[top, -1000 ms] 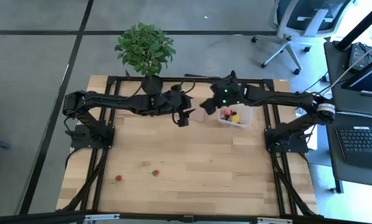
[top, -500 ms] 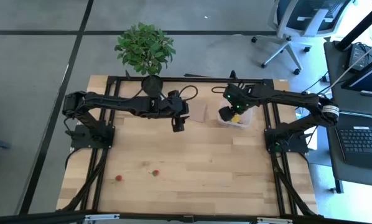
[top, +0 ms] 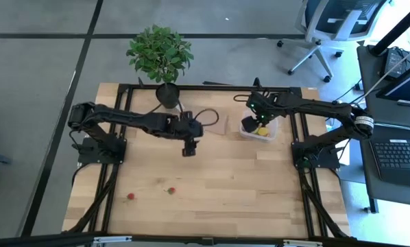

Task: Pick and placing Produce into tupperware
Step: Put the right red strawberry into the transparent container

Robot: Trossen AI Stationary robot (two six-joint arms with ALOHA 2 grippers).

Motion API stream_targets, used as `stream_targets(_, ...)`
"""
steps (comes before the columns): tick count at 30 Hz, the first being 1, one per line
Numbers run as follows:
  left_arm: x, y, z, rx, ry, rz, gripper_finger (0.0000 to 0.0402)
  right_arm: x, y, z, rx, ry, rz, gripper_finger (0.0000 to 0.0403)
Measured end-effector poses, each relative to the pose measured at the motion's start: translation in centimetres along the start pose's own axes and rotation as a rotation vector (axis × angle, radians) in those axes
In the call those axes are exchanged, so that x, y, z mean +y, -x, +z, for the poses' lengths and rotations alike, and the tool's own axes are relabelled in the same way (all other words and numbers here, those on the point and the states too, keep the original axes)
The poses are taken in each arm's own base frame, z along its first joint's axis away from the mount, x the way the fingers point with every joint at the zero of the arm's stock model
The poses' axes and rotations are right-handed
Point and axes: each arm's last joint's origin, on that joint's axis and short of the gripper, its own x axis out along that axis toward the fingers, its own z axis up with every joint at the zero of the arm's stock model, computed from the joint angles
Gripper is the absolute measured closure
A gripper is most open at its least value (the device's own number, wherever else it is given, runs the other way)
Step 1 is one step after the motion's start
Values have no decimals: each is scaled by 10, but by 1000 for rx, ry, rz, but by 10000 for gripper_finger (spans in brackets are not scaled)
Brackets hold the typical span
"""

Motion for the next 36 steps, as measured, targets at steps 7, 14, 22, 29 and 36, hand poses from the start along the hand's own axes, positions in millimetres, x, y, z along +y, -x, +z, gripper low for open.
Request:
stream_targets(7,-28,9,-20,210,8,-340,162,0,0,0,2,39,3,131)
stream_targets(14,-67,27,-37,370,7,-414,165,1,0,1,-8,67,9,130)
stream_targets(22,-124,40,-50,380,57,-409,188,2,0,3,-27,83,22,130)
stream_targets(29,-152,23,-58,398,117,-365,203,4,1,5,-54,106,40,130)
stream_targets(36,-150,21,-57,378,122,-331,206,4,1,5,-57,112,43,130)
